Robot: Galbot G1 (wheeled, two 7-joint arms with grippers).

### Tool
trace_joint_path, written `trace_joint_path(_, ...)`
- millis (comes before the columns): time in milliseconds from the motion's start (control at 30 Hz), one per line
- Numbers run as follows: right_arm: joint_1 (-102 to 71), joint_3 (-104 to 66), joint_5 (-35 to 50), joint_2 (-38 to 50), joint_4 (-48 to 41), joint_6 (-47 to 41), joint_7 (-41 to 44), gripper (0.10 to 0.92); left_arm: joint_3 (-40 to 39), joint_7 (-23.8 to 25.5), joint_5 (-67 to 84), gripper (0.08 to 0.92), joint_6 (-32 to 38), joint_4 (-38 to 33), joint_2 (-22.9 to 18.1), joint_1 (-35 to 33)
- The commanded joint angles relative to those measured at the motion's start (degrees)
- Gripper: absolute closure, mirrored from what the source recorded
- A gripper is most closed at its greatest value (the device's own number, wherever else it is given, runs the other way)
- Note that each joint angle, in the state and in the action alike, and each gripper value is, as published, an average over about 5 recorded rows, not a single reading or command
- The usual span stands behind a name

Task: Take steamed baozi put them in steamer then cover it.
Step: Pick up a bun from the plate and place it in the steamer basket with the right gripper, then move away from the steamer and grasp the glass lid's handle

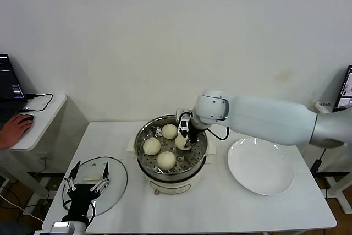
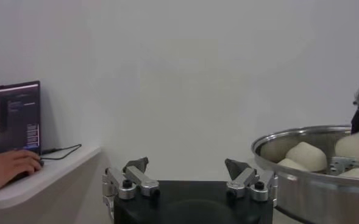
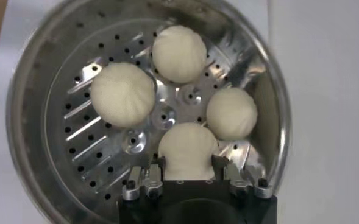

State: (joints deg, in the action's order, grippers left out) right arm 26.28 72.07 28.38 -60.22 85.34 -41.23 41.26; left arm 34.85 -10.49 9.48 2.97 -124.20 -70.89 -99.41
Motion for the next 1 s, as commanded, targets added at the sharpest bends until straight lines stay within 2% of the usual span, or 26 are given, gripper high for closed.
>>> trace_joint_path(33,-1.43,-0.29,-2.01,-0.74,-0.51,-0.49,-0.51,0.483,-0.05,-0.02,0.00,0.177,0.05,0.28,-0.06,0.04)
trace_joint_path(300,2.48,-4.09,-0.33,6.12,5.78,-0.43,0.79,0.261,-0.04,0.00,0.02,0.177,0.03,0.24,-0.04,0.12)
trace_joint_path(400,2.68,-6.44,-0.02,10.27,8.97,-0.40,-1.06,0.214,-0.16,0.08,0.05,0.177,0.05,0.36,-0.10,0.30)
trace_joint_path(467,1.83,-7.99,1.14,13.46,11.32,-0.07,-5.00,0.206,-0.22,0.10,0.06,0.177,0.10,0.53,-0.11,0.43)
trace_joint_path(633,-5.13,-12.31,6.94,25.79,19.39,5.72,-21.41,0.203,-0.14,0.25,-0.15,0.177,0.76,1.03,-0.12,0.45)
trace_joint_path(733,-16.30,-20.35,7.06,33.15,23.75,12.01,-29.66,0.202,-0.17,0.56,-0.54,0.177,1.37,1.26,-0.23,0.39)
trace_joint_path(833,-34.79,-35.05,6.22,37.93,25.89,20.61,-35.89,0.203,-0.31,0.60,-0.65,0.177,1.53,1.39,-0.44,0.42)
trace_joint_path(900,-48.64,-47.24,5.32,39.03,26.10,26.30,-38.64,0.203,-0.41,0.60,-0.78,0.177,1.64,1.52,-0.64,0.42)
trace_joint_path(1000,-69.88,-68.03,2.24,36.13,25.20,35.06,-40.68,0.203,-0.58,0.59,-1.15,0.177,1.94,1.83,-0.99,0.30)
